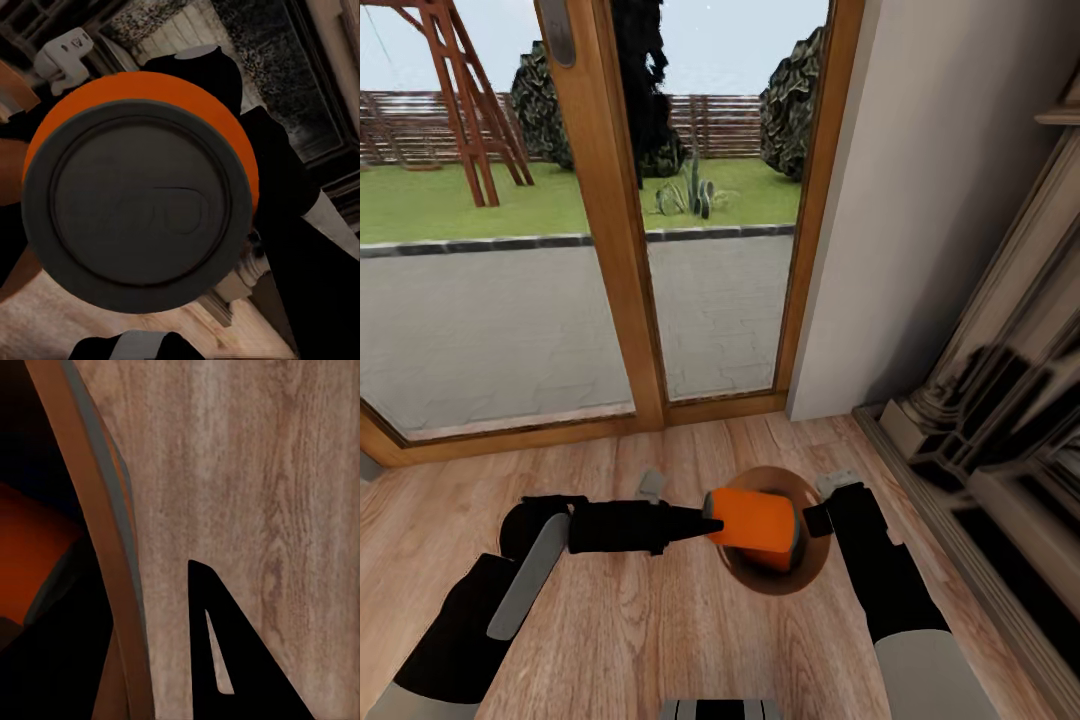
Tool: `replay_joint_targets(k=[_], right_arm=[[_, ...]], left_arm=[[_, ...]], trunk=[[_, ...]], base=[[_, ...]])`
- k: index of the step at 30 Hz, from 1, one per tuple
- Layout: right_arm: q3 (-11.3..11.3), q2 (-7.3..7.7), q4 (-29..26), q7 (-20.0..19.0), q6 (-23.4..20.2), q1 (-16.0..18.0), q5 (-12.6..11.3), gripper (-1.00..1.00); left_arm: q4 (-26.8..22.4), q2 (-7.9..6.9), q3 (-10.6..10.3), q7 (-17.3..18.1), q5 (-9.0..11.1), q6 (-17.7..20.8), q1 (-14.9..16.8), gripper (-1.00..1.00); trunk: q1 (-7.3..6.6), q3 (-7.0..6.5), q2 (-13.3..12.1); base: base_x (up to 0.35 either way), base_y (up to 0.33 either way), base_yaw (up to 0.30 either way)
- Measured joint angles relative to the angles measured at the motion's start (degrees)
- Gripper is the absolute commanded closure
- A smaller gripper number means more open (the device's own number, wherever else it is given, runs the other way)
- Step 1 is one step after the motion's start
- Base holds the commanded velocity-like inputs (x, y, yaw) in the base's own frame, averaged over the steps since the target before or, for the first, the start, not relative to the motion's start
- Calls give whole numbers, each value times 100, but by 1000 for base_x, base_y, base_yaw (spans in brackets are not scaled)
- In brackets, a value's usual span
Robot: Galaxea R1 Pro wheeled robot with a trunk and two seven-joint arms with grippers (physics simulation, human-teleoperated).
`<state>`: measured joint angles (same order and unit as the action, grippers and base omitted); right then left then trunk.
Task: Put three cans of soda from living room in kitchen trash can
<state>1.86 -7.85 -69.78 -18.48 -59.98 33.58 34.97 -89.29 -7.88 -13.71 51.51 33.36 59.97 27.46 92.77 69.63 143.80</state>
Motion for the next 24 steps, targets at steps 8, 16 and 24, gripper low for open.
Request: replay_joint_targets(k=[8, 16, 24], right_arm=[[1, -5, 0, 1, 7, 0, 64, 100], [-70, -8, -7, 1, 6, 3, 56, 100], [-105, -43, -23, 1, 6, -1, 66, 100]], left_arm=[[0, 81, -113, -553, -126, 2, 111, 100], [0, 354, -138, -1108, -474, 3, 149, 100], [0, 654, -147, -1339, -1064, 3, 154, 100]], trunk=[[0, 0, 0], [0, 0, 0], [0, 0, 0]], base=[[0, 0, 0], [0, 0, 0], [0, 0, 0]])
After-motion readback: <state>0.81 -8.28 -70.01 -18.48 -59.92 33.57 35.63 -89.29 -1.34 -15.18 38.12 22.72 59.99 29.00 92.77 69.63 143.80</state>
